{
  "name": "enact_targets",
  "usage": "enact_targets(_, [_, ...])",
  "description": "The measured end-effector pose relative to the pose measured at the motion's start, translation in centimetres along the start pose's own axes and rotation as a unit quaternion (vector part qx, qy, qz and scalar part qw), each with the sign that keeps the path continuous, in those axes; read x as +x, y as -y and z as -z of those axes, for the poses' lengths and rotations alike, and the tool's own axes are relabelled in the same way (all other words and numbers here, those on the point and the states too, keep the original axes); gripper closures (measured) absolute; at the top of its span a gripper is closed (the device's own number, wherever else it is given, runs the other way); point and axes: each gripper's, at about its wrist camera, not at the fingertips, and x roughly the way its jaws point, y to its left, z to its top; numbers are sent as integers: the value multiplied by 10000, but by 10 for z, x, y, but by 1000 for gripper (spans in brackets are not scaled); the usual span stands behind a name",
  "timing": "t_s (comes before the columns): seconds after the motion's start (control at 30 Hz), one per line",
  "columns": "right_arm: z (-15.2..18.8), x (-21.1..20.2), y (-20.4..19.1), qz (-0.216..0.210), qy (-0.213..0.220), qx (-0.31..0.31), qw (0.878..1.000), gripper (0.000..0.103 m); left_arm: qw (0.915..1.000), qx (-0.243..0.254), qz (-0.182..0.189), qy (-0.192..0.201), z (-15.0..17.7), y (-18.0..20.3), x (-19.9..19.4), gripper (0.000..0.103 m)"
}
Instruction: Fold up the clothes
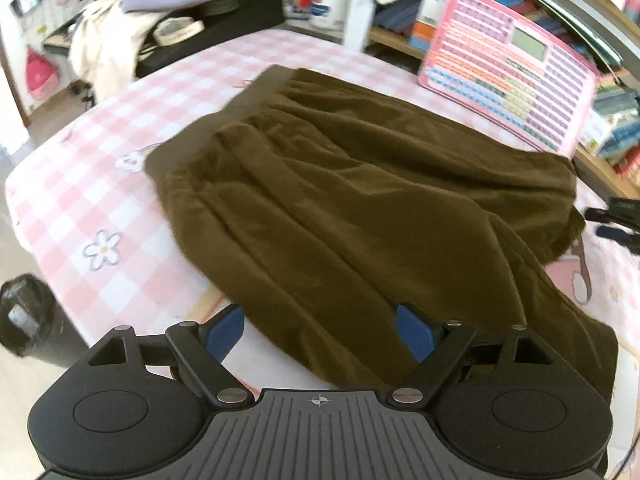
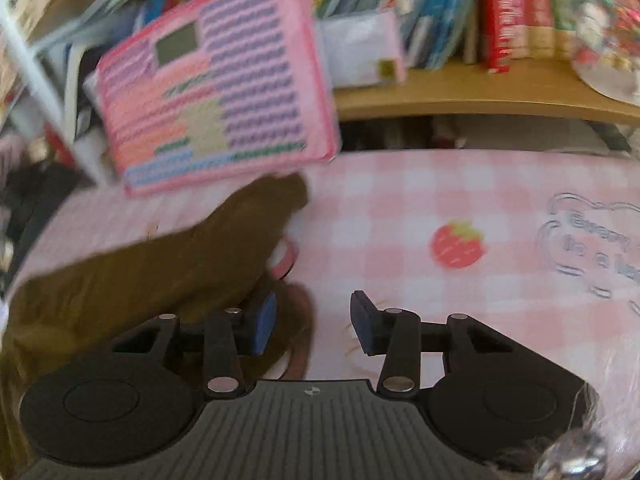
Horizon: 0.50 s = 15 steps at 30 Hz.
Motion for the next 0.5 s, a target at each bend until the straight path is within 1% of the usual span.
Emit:
enact_targets(0.07, [3, 9, -16, 103, -51, -361, 9993, 71, 9999, 131, 44, 14, 0, 6, -1, 17])
enact_targets(0.1, [6, 10, -24, 122, -34, -587, 9982, 81, 9999, 147, 53, 38, 0, 7, -1, 17])
enact_targets(0.13, [9, 10, -31, 135, -27, -819, 9965, 84, 9998, 153, 59, 65, -1, 7, -2, 17])
enact_targets(0.17, [12, 3, -34, 131, 2, -971, 9952, 92, 9998, 131, 68, 98, -2, 7, -2, 17])
enact_targets(0.2, [15, -8, -35, 116, 61, -1036, 9945, 93, 9998, 104, 78, 133, -4, 6, -2, 17])
enact_targets(0.23, [18, -23, -34, 127, 167, -976, 9950, 93, 9998, 74, 98, 159, -5, 5, -2, 17])
enact_targets(0.3, [28, -65, -23, 347, 495, -439, 9972, 93, 9998, 0, 141, 167, -5, 4, 1, 17])
enact_targets(0.33, [36, -80, -18, 479, 565, -213, 9970, 93, 9997, -11, 163, 154, -5, 4, 2, 17])
enact_targets(0.4, [56, -91, -11, 666, 358, -103, 9971, 94, 9997, -22, 206, 123, -5, 5, 5, 17])
enact_targets(0.5, [79, -82, -3, 807, -40, -42, 9967, 93, 9996, -38, 272, 77, -6, 7, 10, 17])
